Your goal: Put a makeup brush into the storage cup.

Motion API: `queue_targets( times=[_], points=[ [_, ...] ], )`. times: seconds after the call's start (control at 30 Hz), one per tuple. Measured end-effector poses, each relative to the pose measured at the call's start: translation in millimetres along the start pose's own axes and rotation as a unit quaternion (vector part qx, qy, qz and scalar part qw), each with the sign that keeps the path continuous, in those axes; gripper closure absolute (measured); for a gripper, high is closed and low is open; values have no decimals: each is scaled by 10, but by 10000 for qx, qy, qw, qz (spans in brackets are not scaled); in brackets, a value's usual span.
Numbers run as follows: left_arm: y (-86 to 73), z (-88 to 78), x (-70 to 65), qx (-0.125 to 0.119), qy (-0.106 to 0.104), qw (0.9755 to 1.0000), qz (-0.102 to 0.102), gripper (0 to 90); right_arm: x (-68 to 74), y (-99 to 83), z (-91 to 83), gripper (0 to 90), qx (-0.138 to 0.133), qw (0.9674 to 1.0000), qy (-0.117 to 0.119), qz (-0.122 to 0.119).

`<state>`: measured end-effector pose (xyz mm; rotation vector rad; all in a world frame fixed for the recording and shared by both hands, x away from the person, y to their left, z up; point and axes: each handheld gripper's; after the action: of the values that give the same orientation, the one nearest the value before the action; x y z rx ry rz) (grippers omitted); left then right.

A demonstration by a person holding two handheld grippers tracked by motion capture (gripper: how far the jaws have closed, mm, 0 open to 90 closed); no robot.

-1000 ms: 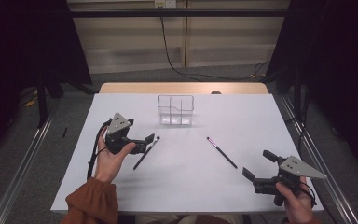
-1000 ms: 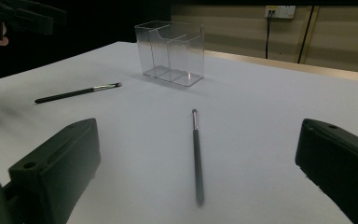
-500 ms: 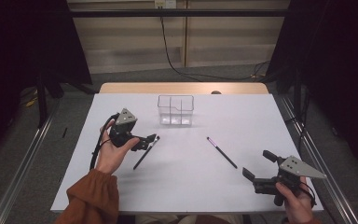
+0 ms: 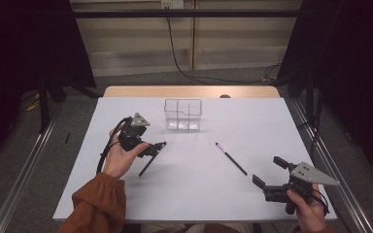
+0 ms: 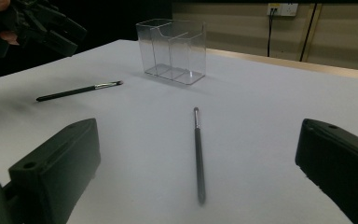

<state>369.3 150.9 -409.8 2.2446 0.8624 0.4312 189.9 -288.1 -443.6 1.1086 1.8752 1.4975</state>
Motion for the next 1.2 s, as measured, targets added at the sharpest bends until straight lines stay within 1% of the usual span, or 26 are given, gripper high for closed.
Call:
queue_targets(
  times=[0.1, 0.13, 0.17, 0.23, 0.3, 0.4, 0.43, 0.47, 0.5, 0.63, 0.67, 0.7, 0.73, 0.77, 0.8, 0.87, 0.97, 1.0, 1.03, 1.07, 1.1, 1.13, 1.2],
  points=[
    [10, 34, 2, 237, -45, 9997, -71, 83, -3, -2, 0, 0, 3, 10000, 4, -39],
    [10, 50, -3, 311, -101, 9994, -95, 91, 0, -1, 1, 0, 3, 10000, 5, -11],
    [10, 64, -9, 352, -114, 9993, -84, 91, 0, -1, 1, 0, 3, 10000, 5, -11],
    [11, 94, -11, 528, -14, 9986, -75, 95, -3, -2, 1, 0, 11, 10000, 8, -25],
    [13, 120, 2, 618, -16, 9980, -88, 95, -1, -2, 1, 0, 14, 10000, 12, -27],
    [30, 153, 26, 820, -67, 9965, -113, 105, -1, -3, 2, 0, 21, 10000, 18, -24],
    [37, 161, 41, 881, -94, 9960, -88, 110, -2, -3, 3, 0, 29, 10000, 19, -14],
    [43, 170, 45, 928, -69, 9956, -113, 110, -2, -3, 5, 0, 21, 10000, 15, 4],
    [50, 181, 55, 981, -63, 9951, -95, 110, -2, -3, 5, 0, 23, 10000, 16, 4],
    [57, 253, 73, 1235, -113, 9922, -151, 120, 1, -3, 6, 0, 28, 10000, 24, 3],
    [59, 271, 83, 1369, -156, 9904, -127, 118, 1, -3, 6, 0, 30, 10000, 26, 7],
    [57, 299, 81, 1447, -195, 9891, -173, 117, 0, -3, 6, 0, 30, 10000, 28, 9],
    [54, 332, 78, 1577, -235, 9870, -216, 111, 0, -4, 6, 0, 28, 10000, 25, 10],
    [51, 352, 76, 1648, -269, 9857, -231, 89, -1, -4, 7, 0, 32, 10000, 28, 6],
    [47, 380, 66, 1683, -283, 9851, -195, 84, -1, -5, 8, 0, 39, 10000, 31, 4],
    [44, 416, 58, 1808, -216, 9832, -110, 84, -1, -6, 9, 0, 49, 10000, 45, 2],
    [47, 470, 59, 2003, -326, 9792, -86, 83, 0, -7, 12, 0, 72, 10000, 54, 5],
    [45, 488, 52, 2055, -331, 9780, -137, 81, 0, -7, 12, 0, 76, 10000, 56, 6],
    [50, 501, 56, 2128, -356, 9764, -46, 78, 1, -7, 12, 0, 78, 10000, 58, 6],
    [48, 516, 54, 2182, -386, 9751, -40, 78, 1, -8, 11, 0, 79, 10000, 60, 3],
    [51, 527, 50, 2228, -391, 9741, -51, 78, 1, -8, 12, 0, 84, 9999, 60, 8],
    [58, 534, 48, 2273, -396, 9730, -1, 78, 0, -9, 13, 0, 99, 9999, 57, -2],
    [65, 558, 31, 2331, -407, 9716, -11, 79, -3, -14, 20, 0, 131, 9999, 49, 11]
  ],
)
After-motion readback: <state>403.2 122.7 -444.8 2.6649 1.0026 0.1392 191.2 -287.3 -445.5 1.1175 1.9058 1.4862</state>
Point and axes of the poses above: each handheld gripper's, and its own axes: z roughly forward along the jaws, y roughly out of its top, x roughly to its left, and after that the axes turned 2 degrees about y, right-handed
